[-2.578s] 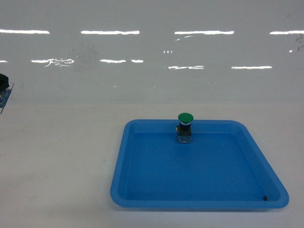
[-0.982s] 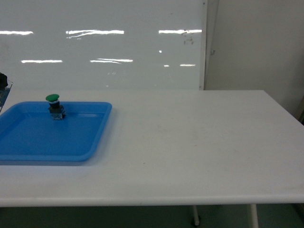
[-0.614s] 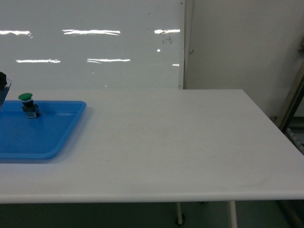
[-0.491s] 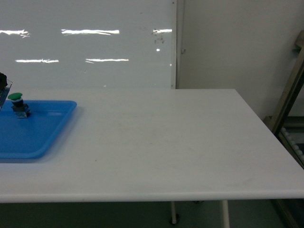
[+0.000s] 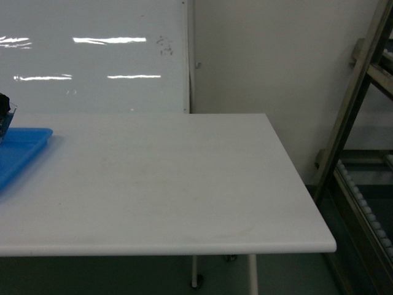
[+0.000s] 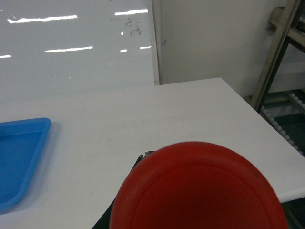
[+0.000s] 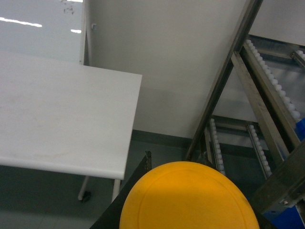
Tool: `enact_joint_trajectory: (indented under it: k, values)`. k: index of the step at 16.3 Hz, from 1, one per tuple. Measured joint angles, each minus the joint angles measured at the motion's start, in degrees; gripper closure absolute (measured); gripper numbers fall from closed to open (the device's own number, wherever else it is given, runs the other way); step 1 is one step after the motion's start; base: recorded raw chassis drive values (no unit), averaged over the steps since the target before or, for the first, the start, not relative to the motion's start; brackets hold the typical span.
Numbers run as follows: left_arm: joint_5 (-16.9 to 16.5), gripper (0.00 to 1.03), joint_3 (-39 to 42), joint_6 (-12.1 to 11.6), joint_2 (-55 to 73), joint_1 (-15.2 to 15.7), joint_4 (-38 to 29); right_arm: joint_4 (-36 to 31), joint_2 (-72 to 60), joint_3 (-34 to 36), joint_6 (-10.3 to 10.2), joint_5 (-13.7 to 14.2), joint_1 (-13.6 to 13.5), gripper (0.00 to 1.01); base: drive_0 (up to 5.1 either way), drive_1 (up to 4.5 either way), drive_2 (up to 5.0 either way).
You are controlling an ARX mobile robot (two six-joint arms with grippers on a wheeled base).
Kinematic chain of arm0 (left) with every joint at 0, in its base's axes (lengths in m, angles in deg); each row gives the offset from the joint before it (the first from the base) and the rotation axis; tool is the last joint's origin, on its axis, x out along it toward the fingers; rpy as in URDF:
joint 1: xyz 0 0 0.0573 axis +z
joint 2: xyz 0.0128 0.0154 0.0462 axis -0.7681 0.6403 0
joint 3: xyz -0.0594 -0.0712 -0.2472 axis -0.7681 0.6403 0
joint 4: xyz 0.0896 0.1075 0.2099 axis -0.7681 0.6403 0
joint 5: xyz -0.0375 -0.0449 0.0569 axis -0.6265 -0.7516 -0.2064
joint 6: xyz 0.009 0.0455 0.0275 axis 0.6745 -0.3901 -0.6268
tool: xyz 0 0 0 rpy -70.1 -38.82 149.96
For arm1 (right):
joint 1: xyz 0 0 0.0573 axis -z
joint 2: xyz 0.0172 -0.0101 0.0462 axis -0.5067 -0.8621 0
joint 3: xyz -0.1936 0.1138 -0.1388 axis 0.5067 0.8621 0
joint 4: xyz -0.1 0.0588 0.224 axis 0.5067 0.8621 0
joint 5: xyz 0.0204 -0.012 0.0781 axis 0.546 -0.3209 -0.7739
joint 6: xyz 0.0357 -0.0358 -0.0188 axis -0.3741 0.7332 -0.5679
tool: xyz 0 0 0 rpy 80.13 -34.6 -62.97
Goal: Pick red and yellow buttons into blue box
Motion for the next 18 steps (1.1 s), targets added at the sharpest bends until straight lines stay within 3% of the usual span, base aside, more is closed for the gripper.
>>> enact_joint_trajectory:
  k: [18]
  values:
    - [0.0,0.78,0.0,0.0,0.1,0.0,-0.1,-0.2,0.0,0.0,0.0,0.0,0.0,0.77,5.0,-2.40,-2.4]
